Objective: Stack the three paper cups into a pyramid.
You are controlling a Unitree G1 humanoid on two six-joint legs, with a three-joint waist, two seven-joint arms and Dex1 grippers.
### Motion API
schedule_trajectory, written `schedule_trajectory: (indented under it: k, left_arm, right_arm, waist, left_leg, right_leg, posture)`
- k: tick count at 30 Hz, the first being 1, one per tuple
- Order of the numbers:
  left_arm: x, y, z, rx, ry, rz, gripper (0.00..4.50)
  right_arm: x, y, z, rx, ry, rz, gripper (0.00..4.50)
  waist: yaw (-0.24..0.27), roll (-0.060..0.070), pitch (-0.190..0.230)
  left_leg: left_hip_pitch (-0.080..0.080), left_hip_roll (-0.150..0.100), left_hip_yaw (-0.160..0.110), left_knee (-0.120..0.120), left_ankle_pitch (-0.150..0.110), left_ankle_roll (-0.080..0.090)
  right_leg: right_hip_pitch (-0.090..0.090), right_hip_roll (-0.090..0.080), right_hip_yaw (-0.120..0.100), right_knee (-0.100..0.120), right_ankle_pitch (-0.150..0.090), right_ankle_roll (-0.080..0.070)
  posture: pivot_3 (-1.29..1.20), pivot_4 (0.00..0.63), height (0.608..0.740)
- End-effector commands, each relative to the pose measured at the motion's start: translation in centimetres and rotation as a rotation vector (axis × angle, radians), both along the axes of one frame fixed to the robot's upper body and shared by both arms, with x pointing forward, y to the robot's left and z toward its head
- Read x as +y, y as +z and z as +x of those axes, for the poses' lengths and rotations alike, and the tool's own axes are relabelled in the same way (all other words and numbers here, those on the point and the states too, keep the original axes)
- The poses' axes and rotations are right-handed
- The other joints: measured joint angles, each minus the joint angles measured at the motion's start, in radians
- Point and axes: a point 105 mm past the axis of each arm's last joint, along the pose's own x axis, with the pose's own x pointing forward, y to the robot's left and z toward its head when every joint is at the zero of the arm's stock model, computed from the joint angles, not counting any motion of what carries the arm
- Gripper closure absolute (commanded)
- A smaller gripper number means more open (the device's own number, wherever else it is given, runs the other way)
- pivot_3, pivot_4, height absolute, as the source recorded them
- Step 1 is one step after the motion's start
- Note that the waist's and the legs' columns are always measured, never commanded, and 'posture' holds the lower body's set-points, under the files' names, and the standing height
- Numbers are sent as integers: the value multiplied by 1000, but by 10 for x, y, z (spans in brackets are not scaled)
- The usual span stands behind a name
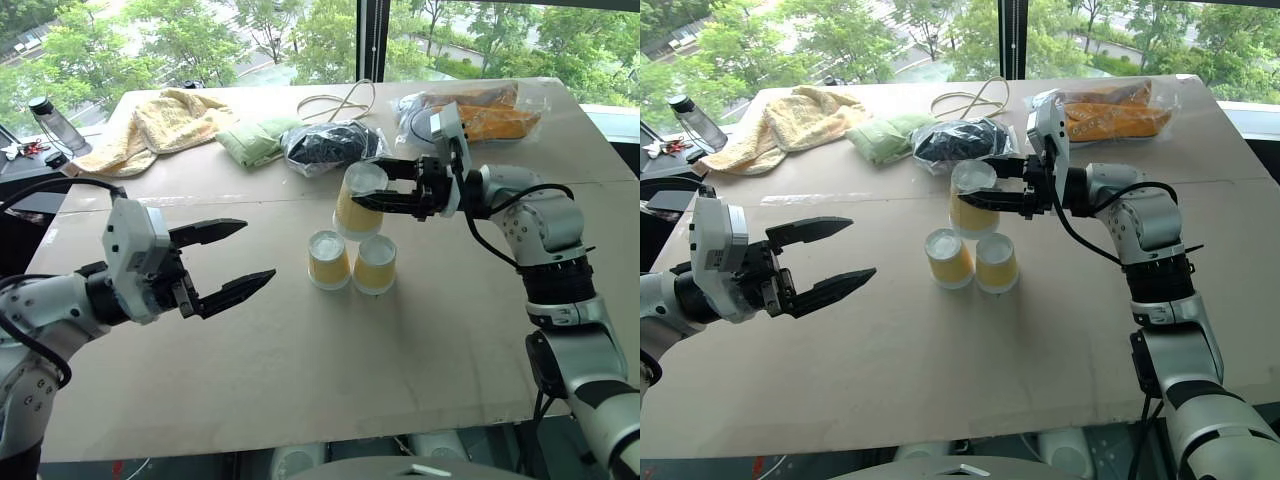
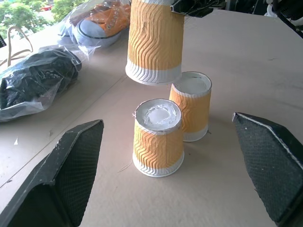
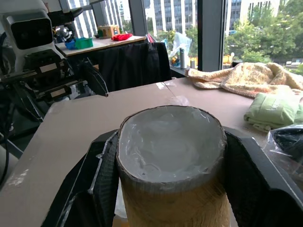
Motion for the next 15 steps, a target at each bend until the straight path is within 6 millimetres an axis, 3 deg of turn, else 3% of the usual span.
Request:
schedule_trajectory:
  k: [1,15]
  left_arm:
    - [-4,4,-4,-31,-28,13,0]
    - [-4,5,-3,-37,-41,9,0]
  right_arm:
    - [3,11,-11,-58,32,-19,2242]
    - [9,1,-18,-76,72,-63,2242]
  waist:
    - [0,0,0]
    - [0,0,0]
  left_leg:
    - [0,0,0,0,0,0]
    - [0,0,0,0,0,0]
  right_leg:
    - [0,0,0,0,0,0]
    - [0,4,0,1,0,0]
  posture:
    - [0,150,740]
    - [0,150,740]
